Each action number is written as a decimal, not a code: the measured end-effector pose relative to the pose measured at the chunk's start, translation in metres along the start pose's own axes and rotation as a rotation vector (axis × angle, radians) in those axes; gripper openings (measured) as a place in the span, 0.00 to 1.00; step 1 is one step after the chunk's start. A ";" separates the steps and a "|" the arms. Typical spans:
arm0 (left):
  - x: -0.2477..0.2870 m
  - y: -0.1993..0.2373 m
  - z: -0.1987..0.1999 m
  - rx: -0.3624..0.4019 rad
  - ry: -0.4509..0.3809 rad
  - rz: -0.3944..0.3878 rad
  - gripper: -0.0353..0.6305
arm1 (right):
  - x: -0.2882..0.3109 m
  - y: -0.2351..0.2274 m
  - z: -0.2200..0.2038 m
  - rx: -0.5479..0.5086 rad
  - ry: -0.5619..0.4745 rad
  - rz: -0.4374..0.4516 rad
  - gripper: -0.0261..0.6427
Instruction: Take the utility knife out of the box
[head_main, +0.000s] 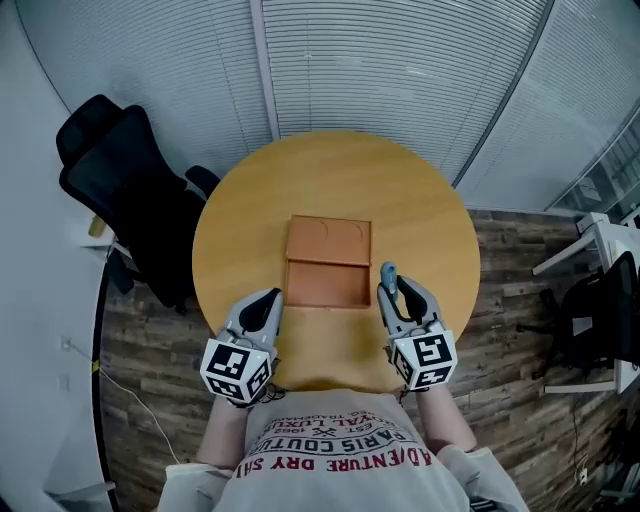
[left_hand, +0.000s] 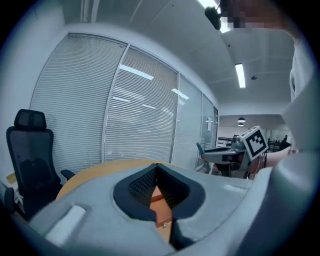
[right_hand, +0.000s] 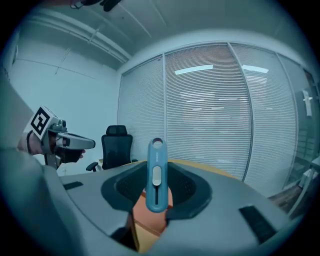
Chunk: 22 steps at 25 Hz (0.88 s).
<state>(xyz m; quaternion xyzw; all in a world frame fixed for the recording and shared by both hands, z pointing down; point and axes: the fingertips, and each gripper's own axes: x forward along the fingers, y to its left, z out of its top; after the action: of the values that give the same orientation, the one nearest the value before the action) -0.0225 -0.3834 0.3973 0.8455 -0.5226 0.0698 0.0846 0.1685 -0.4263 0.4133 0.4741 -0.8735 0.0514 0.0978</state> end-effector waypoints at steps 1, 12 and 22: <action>0.000 -0.004 0.003 0.011 -0.005 -0.004 0.05 | -0.004 -0.002 0.001 0.009 -0.013 -0.006 0.24; -0.015 -0.011 0.021 0.064 -0.034 0.004 0.05 | -0.017 0.002 0.001 0.003 -0.048 -0.031 0.24; -0.026 -0.016 0.021 0.081 -0.041 -0.002 0.05 | -0.021 0.014 0.000 0.004 -0.023 -0.029 0.24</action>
<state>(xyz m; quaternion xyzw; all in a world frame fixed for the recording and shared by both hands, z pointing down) -0.0191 -0.3580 0.3705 0.8500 -0.5202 0.0734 0.0397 0.1676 -0.4018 0.4090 0.4874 -0.8676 0.0462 0.0876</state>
